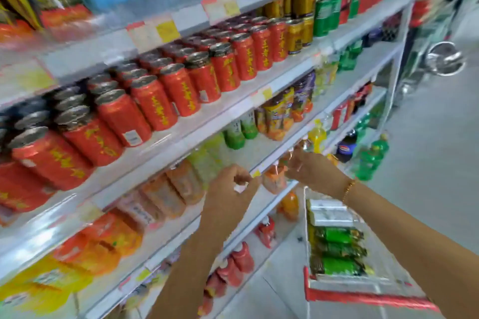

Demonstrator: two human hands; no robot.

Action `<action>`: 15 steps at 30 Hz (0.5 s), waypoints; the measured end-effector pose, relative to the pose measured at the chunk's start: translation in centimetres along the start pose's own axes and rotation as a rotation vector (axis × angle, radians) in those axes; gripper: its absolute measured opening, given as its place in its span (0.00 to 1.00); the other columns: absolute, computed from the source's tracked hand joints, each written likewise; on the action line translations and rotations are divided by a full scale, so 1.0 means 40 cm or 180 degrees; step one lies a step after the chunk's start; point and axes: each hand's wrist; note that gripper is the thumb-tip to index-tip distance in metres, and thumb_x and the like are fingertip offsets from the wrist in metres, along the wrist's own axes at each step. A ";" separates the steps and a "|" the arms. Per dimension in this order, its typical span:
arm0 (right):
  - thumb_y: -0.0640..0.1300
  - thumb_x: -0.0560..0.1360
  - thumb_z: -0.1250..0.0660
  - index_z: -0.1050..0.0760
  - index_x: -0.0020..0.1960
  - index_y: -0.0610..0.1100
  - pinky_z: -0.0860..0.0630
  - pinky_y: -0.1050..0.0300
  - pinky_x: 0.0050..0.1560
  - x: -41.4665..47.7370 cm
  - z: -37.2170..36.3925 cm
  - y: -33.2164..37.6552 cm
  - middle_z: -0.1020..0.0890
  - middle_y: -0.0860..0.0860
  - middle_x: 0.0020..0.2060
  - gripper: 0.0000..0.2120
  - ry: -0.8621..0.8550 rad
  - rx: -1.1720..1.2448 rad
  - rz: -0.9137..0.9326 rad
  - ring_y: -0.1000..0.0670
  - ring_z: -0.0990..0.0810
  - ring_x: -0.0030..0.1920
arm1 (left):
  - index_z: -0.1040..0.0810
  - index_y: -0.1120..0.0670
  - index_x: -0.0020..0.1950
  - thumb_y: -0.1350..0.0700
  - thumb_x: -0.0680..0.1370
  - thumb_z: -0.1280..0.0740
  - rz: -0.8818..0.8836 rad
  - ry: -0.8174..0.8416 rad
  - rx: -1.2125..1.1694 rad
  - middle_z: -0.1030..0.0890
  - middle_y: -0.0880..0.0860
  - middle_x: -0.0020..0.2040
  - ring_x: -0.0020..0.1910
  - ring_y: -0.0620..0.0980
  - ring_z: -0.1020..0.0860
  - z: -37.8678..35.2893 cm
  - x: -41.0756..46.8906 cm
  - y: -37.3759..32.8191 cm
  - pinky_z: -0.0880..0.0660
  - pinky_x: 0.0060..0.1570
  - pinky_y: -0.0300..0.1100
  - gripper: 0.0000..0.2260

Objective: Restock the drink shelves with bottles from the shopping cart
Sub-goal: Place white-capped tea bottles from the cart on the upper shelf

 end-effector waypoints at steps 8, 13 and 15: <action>0.45 0.76 0.36 0.23 0.54 0.41 0.31 0.59 0.55 -0.166 -0.135 -0.627 0.21 0.42 0.56 0.10 0.0517 -0.0020 -0.2531 0.46 0.23 0.57 | 0.24 0.53 0.48 0.58 0.74 0.31 0.0575 0.1264 0.0155 0.27 0.42 0.40 0.40 0.41 0.25 -0.532 0.049 0.156 0.33 0.39 0.27 0.05; 0.42 0.73 0.32 0.24 0.53 0.42 0.27 0.58 0.45 -0.171 -0.274 -0.891 0.22 0.46 0.50 0.10 0.0328 0.0762 -0.3275 0.49 0.27 0.44 | 0.25 0.53 0.57 0.53 0.74 0.30 0.0699 0.1861 0.0591 0.23 0.47 0.52 0.52 0.45 0.24 -0.833 0.129 0.290 0.32 0.50 0.34 0.12; 0.44 0.74 0.33 0.24 0.57 0.42 0.28 0.60 0.46 -0.136 -0.324 -0.952 0.21 0.46 0.54 0.13 0.0241 0.0871 -0.3270 0.49 0.24 0.47 | 0.25 0.55 0.58 0.55 0.74 0.30 0.0716 0.1942 0.0705 0.23 0.50 0.54 0.54 0.47 0.24 -0.926 0.165 0.337 0.31 0.51 0.36 0.13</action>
Point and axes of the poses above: each hand's wrist, its own x-axis towards the middle knuckle, its own z-axis out of the back of the hand, y = z × x
